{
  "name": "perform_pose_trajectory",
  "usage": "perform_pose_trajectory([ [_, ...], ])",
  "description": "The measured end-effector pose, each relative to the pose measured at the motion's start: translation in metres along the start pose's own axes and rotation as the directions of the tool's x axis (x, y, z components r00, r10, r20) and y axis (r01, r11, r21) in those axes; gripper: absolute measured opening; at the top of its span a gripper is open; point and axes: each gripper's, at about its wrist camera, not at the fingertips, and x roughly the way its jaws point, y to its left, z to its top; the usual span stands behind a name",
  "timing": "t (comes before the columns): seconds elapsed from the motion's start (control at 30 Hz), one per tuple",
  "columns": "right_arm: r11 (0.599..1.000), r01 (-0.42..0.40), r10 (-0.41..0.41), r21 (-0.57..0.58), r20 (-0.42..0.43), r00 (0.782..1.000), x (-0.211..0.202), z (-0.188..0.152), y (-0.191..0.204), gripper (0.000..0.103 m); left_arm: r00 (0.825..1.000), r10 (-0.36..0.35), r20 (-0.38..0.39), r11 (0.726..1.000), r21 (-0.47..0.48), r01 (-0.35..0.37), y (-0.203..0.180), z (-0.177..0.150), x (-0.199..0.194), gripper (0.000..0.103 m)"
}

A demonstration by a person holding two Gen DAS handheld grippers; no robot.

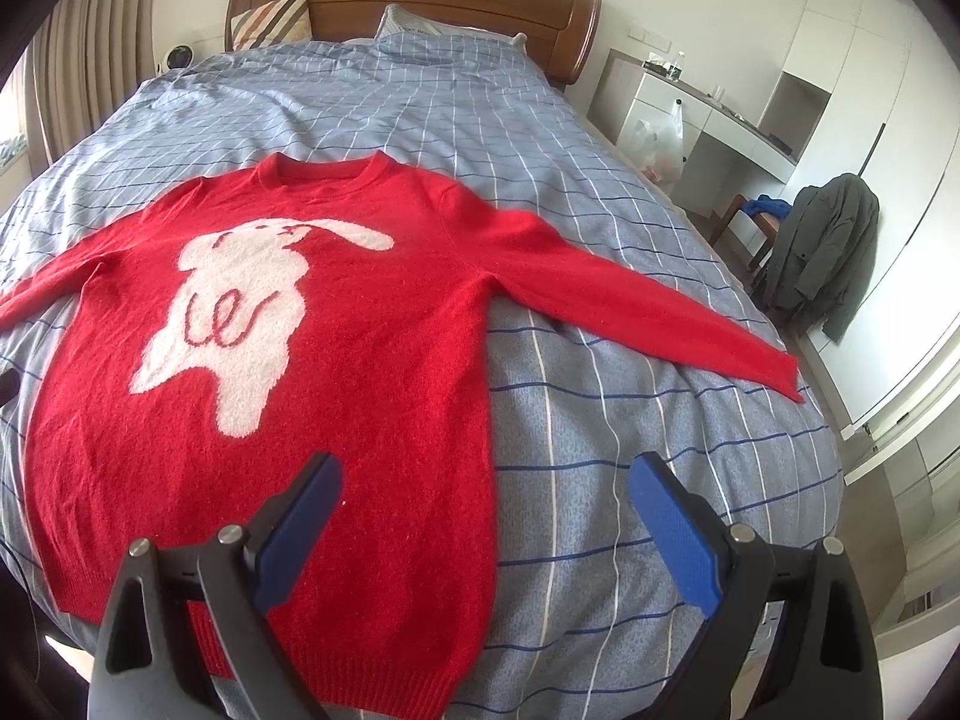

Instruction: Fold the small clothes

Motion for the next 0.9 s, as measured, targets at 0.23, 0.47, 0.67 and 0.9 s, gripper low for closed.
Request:
perform_pose_trajectory([
  [0.23, 1.0, -0.003, 0.003, -0.012, 0.0, 1.0, -0.001, 0.002, 0.006, 0.095, 1.0, 0.007, 0.005, 1.0, 0.009, -0.008, 0.001, 0.002, -0.003, 0.1],
  [0.47, 1.0, 0.006, -0.006, -0.012, -0.005, 1.0, -0.001, 0.002, 0.006, 0.095, 1.0, 0.01, 0.008, 1.0, 0.011, -0.01, 0.002, 0.004, -0.003, 0.1],
  [0.67, 1.0, 0.01, -0.01, -0.004, -0.005, 1.0, 0.0, 0.002, 0.002, 0.095, 1.0, 0.01, 0.006, 1.0, 0.022, -0.011, -0.002, 0.004, -0.004, 0.1],
  [0.9, 1.0, 0.014, -0.014, 0.008, -0.009, 1.0, 0.003, 0.0, -0.004, 0.095, 1.0, 0.011, 0.007, 0.999, 0.034, -0.012, -0.006, 0.005, -0.005, 0.1],
])
